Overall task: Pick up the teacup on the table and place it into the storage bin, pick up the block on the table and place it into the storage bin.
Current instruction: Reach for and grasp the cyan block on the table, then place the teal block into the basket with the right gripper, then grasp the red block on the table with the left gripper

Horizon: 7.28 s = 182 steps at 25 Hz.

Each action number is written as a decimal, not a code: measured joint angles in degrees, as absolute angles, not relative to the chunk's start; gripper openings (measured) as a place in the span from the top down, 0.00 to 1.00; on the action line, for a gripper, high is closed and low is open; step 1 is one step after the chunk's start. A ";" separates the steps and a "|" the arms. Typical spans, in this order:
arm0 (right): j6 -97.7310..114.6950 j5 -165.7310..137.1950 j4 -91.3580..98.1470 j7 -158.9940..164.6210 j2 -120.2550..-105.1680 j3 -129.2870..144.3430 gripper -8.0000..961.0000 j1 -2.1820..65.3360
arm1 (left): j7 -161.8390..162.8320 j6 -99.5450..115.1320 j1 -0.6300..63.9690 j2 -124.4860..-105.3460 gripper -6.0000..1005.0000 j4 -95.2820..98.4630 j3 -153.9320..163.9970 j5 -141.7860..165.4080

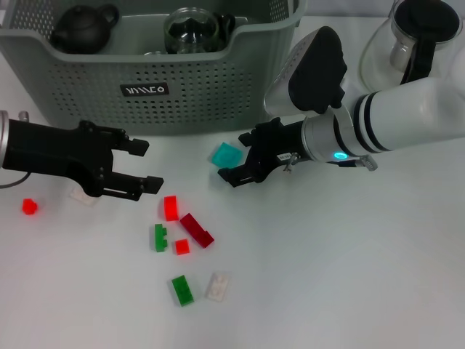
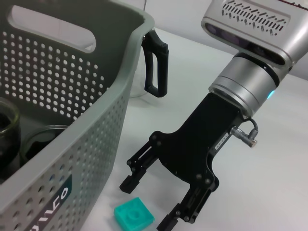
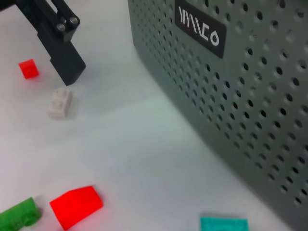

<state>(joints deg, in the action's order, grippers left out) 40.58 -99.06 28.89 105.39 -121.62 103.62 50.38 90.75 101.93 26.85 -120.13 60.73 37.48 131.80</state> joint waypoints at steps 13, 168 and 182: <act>39.78 -97.31 28.15 105.71 -121.64 104.39 0.21 50.48 | 90.60 101.60 26.65 -120.24 0.25 60.55 37.52 131.66; 90.14 -105.26 33.48 80.41 -120.32 65.93 0.02 38.54 | 97.20 97.62 23.34 -123.96 0.28 83.20 46.57 163.83; 86.62 -105.65 33.30 81.10 -120.25 70.05 0.02 39.55 | 98.68 95.75 21.17 -124.10 0.30 82.81 50.39 163.83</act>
